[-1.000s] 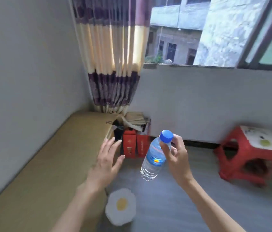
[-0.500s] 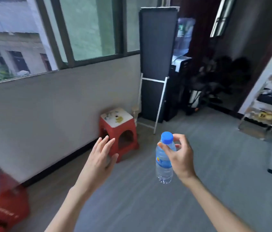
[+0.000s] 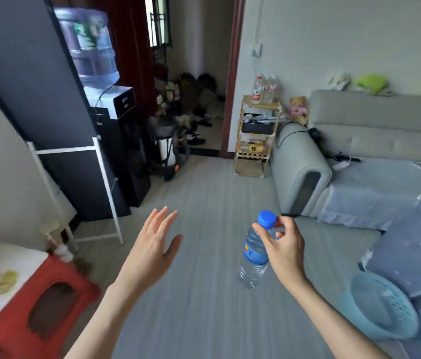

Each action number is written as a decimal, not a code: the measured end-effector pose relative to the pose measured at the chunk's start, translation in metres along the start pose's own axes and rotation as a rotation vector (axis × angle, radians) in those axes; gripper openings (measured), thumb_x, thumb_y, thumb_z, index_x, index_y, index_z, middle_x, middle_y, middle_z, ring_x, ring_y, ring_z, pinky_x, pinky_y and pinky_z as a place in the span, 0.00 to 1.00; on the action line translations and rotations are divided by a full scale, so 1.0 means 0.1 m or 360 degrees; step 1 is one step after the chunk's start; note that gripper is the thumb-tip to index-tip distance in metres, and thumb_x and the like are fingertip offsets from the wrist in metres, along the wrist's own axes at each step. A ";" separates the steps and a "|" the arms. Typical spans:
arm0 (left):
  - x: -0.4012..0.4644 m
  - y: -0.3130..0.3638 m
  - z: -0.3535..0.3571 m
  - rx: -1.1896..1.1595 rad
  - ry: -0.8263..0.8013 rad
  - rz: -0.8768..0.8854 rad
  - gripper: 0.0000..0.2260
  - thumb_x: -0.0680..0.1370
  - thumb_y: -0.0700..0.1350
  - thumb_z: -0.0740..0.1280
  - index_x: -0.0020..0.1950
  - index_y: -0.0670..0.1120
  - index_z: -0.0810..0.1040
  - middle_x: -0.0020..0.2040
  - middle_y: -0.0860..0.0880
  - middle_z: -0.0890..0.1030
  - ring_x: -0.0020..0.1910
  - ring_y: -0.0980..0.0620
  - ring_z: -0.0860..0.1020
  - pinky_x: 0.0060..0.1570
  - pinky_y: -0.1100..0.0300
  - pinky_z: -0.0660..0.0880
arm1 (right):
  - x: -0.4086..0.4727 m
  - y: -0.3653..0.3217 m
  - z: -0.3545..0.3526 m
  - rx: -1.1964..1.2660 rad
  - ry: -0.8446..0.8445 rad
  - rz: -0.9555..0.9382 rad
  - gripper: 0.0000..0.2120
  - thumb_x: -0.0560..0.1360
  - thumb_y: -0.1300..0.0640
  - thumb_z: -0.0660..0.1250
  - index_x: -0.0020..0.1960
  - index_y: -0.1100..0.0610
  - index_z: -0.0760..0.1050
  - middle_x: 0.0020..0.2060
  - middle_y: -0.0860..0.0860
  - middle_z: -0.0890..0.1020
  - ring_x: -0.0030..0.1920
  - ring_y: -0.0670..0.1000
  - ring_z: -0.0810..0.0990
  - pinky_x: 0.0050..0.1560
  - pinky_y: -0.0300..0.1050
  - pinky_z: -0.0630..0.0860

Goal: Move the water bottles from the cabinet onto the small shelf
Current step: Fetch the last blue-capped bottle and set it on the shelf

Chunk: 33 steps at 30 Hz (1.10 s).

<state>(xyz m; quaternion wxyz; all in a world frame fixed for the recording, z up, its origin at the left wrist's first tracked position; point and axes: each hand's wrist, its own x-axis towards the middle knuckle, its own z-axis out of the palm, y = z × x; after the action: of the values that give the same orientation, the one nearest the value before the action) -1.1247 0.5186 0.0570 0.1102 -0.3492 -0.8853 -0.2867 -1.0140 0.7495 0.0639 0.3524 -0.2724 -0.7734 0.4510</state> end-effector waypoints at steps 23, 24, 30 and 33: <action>5.11 -0.67 2.22 -0.0039 -0.0149 0.0213 0.23 0.76 0.51 0.60 0.69 0.46 0.64 0.71 0.44 0.65 0.73 0.46 0.55 0.68 0.52 0.57 | 5.02 1.27 1.28 -0.0182 0.0195 -0.0008 0.17 0.67 0.52 0.73 0.50 0.58 0.72 0.44 0.48 0.79 0.44 0.54 0.78 0.47 0.51 0.75; 5.33 -0.73 2.31 -0.0031 -0.0147 0.0216 0.23 0.76 0.52 0.60 0.69 0.46 0.64 0.71 0.44 0.65 0.73 0.45 0.56 0.68 0.52 0.58 | 5.26 1.31 1.36 -0.0197 0.0198 -0.0013 0.17 0.67 0.52 0.73 0.49 0.57 0.72 0.44 0.48 0.79 0.44 0.54 0.78 0.46 0.50 0.75; 6.65 -1.20 3.02 -0.0002 -0.0218 0.0235 0.23 0.76 0.50 0.62 0.69 0.46 0.64 0.71 0.43 0.65 0.73 0.44 0.57 0.68 0.53 0.55 | 6.66 1.63 1.93 -0.0348 0.0243 -0.0078 0.16 0.66 0.49 0.73 0.46 0.56 0.72 0.41 0.48 0.80 0.42 0.52 0.78 0.41 0.46 0.72; 7.47 -1.41 3.29 -0.0045 -0.0255 0.0207 0.23 0.76 0.50 0.61 0.70 0.47 0.63 0.72 0.44 0.63 0.73 0.45 0.54 0.69 0.50 0.57 | 7.38 1.79 2.19 -0.0401 0.0285 -0.0050 0.16 0.66 0.48 0.73 0.44 0.56 0.71 0.39 0.49 0.81 0.42 0.52 0.78 0.39 0.44 0.69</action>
<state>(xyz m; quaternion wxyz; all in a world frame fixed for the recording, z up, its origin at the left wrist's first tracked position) -1.7659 1.0426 0.0245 0.0525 -0.4293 -0.8625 -0.2627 -1.6138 1.2636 0.0502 0.3901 -0.3416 -0.7935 0.3187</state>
